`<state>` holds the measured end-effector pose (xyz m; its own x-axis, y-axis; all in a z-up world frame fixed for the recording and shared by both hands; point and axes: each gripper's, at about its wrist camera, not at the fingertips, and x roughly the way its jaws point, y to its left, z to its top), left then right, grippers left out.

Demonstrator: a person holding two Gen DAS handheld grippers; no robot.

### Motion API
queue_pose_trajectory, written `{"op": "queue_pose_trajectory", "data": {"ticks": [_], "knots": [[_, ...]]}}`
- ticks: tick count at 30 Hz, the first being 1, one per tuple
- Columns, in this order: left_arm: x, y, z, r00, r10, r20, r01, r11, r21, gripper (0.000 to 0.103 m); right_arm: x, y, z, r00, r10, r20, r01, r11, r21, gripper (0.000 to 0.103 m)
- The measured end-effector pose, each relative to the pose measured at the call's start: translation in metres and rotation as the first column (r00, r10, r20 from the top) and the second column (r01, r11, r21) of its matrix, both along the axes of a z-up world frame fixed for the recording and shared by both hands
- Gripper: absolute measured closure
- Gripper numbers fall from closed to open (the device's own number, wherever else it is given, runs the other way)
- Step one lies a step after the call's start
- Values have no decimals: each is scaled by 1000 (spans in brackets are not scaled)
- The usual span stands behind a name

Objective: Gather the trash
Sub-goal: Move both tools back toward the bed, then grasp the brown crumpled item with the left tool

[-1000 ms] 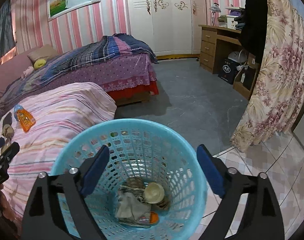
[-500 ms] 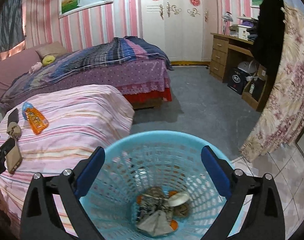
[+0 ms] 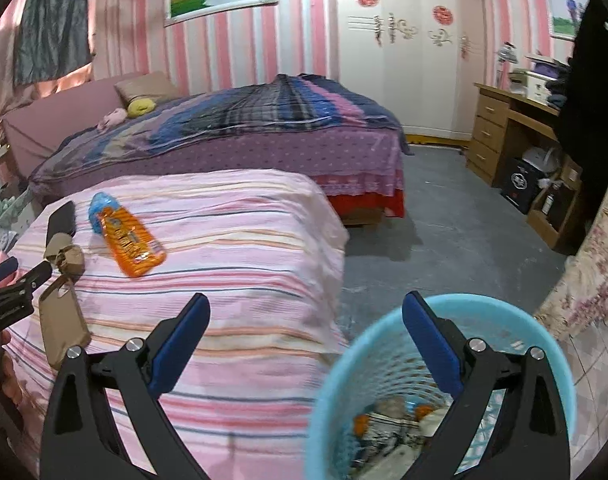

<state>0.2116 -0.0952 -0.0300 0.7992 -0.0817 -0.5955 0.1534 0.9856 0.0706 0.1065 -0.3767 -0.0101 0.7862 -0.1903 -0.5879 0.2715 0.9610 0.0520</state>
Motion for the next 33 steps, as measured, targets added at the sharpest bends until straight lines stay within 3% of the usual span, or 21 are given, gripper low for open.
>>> {"op": "queue_pose_trajectory", "data": {"ticks": [13, 16, 19, 20, 21, 25, 33], "knots": [[56, 14, -20, 990, 34, -138, -39, 999, -36, 7, 44, 38, -20, 997, 52, -53, -52, 999, -5, 8], [68, 11, -27, 984, 19, -178, -26, 999, -40, 17, 53, 42, -24, 996, 63, -70, -64, 998, -1, 8], [73, 7, -31, 979, -14, -203, 6, 999, -44, 36, 59, 46, -25, 994, 80, -81, -81, 997, -12, 8], [73, 5, -33, 977, -32, -210, 23, 999, -46, 49, 61, 48, -25, 992, 88, -86, -90, 996, -21, 8], [74, 3, -33, 976, -44, -215, 35, 998, -48, 55, 62, 49, -25, 992, 90, -87, -93, 995, -24, 8], [67, 0, -30, 982, -43, -184, 38, 999, -32, 60, 69, 56, -27, 990, 107, -93, -110, 993, -29, 8], [42, 25, 1, 996, -18, -84, 14, 999, -49, 61, 84, 83, -25, 978, 193, -74, -194, 981, -11, 8]]}}
